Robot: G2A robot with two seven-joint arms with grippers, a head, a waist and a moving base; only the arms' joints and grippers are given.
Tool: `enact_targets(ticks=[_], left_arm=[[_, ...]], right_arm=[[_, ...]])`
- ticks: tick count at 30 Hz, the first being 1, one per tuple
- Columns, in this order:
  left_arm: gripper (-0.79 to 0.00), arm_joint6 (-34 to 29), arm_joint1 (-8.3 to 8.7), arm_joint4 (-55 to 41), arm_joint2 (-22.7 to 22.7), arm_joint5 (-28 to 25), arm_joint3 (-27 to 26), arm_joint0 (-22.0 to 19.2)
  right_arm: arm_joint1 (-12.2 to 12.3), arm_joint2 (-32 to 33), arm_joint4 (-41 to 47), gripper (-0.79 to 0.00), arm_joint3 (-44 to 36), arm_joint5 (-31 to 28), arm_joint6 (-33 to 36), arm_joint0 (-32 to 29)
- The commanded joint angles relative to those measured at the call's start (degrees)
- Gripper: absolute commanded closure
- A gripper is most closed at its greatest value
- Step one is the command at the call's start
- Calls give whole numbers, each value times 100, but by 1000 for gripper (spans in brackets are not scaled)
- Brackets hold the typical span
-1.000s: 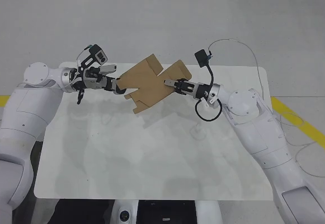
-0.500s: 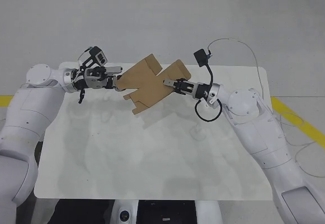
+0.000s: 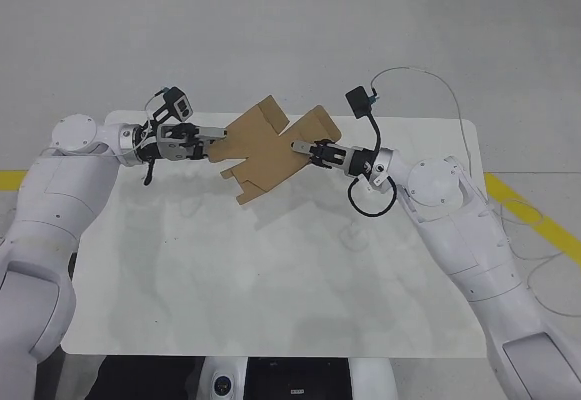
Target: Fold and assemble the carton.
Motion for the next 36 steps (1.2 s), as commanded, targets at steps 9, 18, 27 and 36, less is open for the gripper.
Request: enact_targets(ticks=[9,18,27,36], left_arm=[[-237,11,-129,254,-41,-10,220,-32],[0,0,-205,410,-116,0,247,-32],[0,0,-218,486,-227,0,235,-12],[0,43,-137,570,-497,-44,18,-9]], right_arm=[[-8,35,-57,0,-14,22,2,-12],[-26,44,-59,0,15,8,-4,0],[-27,112,-55,-785,40,28,-37,-34],[103,698,-65,-785,-76,48,-105,-289]])
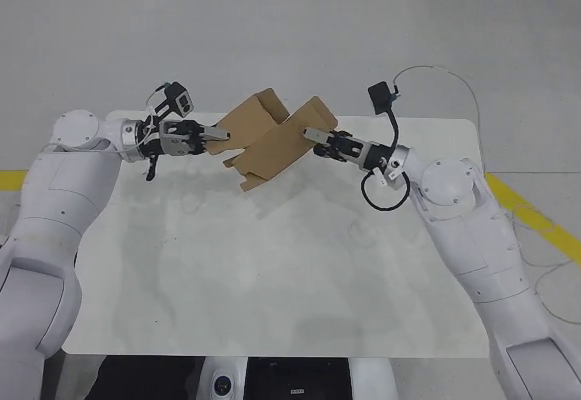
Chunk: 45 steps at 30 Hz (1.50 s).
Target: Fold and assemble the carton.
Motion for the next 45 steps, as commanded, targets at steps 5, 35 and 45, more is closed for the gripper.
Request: enact_targets(ticks=[5,35,45], left_arm=[[0,121,113,303,-188,-121,-493,125],[0,265,870,1016,-698,-266,-3470,1267],[0,282,949,914,-610,-283,-3548,1262]], right_arm=[[133,576,96,-785,-316,-230,195,-225],[-121,-695,1209,-289,1236,-1608,2454,1197],[-236,-1028,1283,-292,1493,-1586,2459,1373]])
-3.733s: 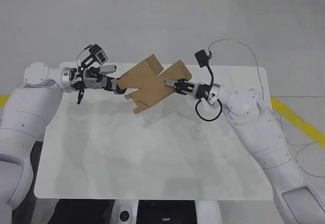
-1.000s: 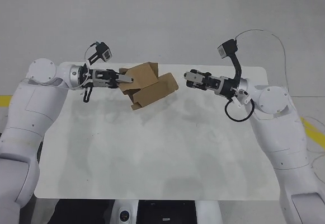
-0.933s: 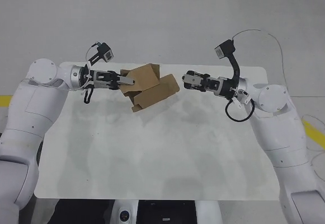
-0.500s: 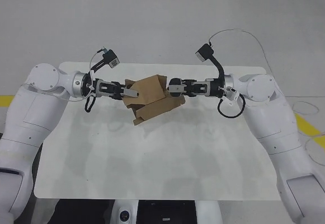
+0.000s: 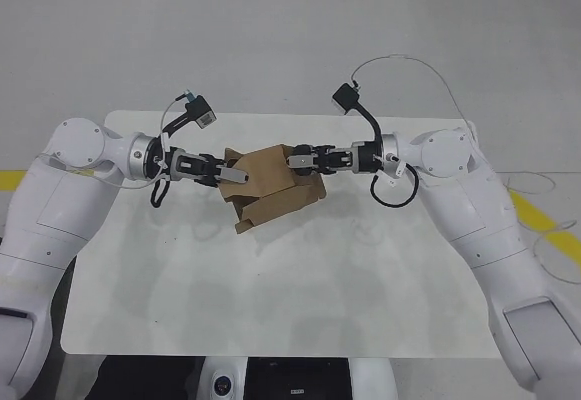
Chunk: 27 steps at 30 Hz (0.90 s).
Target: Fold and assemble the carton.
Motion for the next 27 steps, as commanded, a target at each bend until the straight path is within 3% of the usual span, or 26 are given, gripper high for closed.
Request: enact_targets(ticks=[1,27], left_arm=[[0,11,14,-11,17,-10,-9,0],[0,83,114,-122,257,-83,-42,-74]], right_arm=[[-27,-62,88,-292,28,-10,40,27],[-290,-432,1093,-256,698,-172,697,331]])
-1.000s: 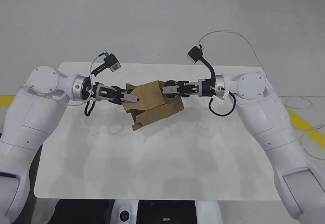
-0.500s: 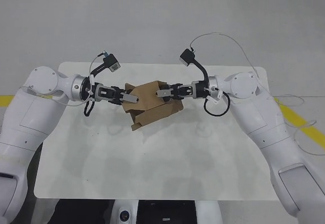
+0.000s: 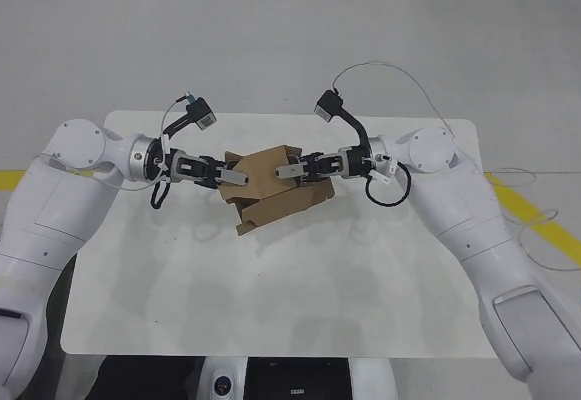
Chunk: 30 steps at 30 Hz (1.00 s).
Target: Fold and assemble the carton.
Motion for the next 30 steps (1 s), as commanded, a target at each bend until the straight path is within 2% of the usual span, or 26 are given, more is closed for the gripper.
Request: enact_targets(ticks=[1,19,22,25,30], left_arm=[[0,-3,6,-11,20,3,-10,-3],[0,38,54,-39,163,-38,-62,-37],[0,44,62,-48,179,-44,-63,-43],[0,45,70,-71,192,-45,-74,-44],[0,-23,82,-151,205,23,-86,-48]], right_arm=[[-21,1,142,-252,55,-36,45,14],[-218,-252,354,-188,413,-33,297,239],[-243,-288,356,-139,445,-27,303,264],[-260,-310,362,0,476,-10,320,284],[-277,-333,354,0,504,3,333,298]])
